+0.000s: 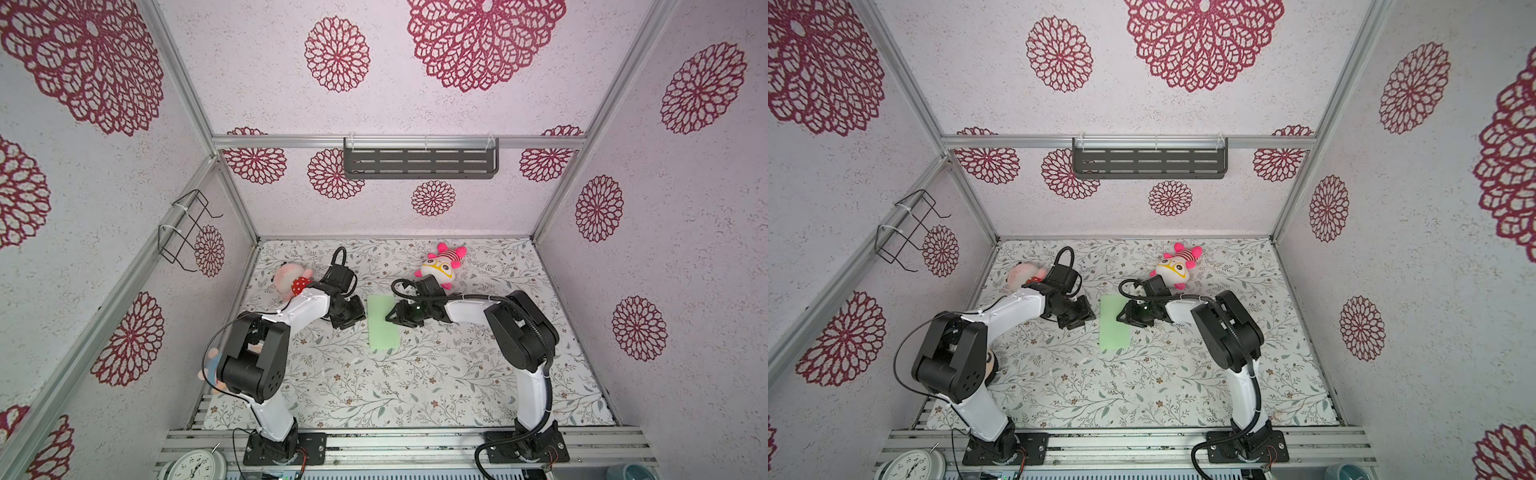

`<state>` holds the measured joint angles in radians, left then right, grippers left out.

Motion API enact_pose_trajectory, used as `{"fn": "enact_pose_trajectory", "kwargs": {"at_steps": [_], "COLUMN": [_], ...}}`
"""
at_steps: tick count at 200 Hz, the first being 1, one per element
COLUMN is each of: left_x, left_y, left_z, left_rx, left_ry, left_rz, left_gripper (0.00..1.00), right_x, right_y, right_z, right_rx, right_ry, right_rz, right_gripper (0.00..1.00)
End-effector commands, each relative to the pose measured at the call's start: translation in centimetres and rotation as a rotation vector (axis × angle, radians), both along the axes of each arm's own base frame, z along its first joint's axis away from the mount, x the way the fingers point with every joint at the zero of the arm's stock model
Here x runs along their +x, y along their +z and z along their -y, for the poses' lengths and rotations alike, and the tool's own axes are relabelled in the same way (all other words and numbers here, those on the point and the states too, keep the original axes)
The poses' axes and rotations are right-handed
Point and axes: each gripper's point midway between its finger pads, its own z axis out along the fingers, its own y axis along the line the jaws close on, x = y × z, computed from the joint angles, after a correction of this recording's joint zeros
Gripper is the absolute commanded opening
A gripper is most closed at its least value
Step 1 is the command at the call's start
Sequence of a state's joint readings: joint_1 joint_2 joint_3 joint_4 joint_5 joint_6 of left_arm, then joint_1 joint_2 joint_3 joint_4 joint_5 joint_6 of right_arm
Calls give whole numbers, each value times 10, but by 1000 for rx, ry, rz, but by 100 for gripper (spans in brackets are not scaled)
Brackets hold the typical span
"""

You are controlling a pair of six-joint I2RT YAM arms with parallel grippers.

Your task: Fold a paper plane with a square sheet of paper (pick it up from the middle)

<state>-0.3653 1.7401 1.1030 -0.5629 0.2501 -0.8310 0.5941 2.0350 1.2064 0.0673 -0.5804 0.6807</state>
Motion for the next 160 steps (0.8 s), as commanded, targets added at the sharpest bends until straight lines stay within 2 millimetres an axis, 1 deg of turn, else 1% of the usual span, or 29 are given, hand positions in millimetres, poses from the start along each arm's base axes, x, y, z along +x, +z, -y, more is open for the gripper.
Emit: {"fn": "enact_pose_trajectory", "kwargs": {"at_steps": [1,20,43,77,99,113,134,160], "left_x": [0,-11,-16,-21,-27,-28,-29,-40], "left_y": [1,-11,-16,-25,-34,-36,-34,-27], "left_z": [15,17,27,35,44,50,69,94], "left_rx": [-77,-60,-62,-10,-1,0,-38,-66], "left_ry": [54,53,25,19,10,-4,-50,-139], "left_rz": [14,-16,-30,-65,-96,-107,-112,-117], "left_gripper": [48,53,54,54,54,54,53,47], "right_x": [12,16,19,22,21,21,19,15], "right_y": [54,71,82,84,82,82,80,80], "right_z": [0,6,16,37,52,61,73,86], "right_rx": [52,64,52,8,-20,-30,-48,-68], "right_ry": [-10,-34,-71,-136,-180,-203,-232,-263], "right_rz": [114,161,204,232,237,240,239,246], "right_gripper": [41,43,45,44,43,42,42,40]}}
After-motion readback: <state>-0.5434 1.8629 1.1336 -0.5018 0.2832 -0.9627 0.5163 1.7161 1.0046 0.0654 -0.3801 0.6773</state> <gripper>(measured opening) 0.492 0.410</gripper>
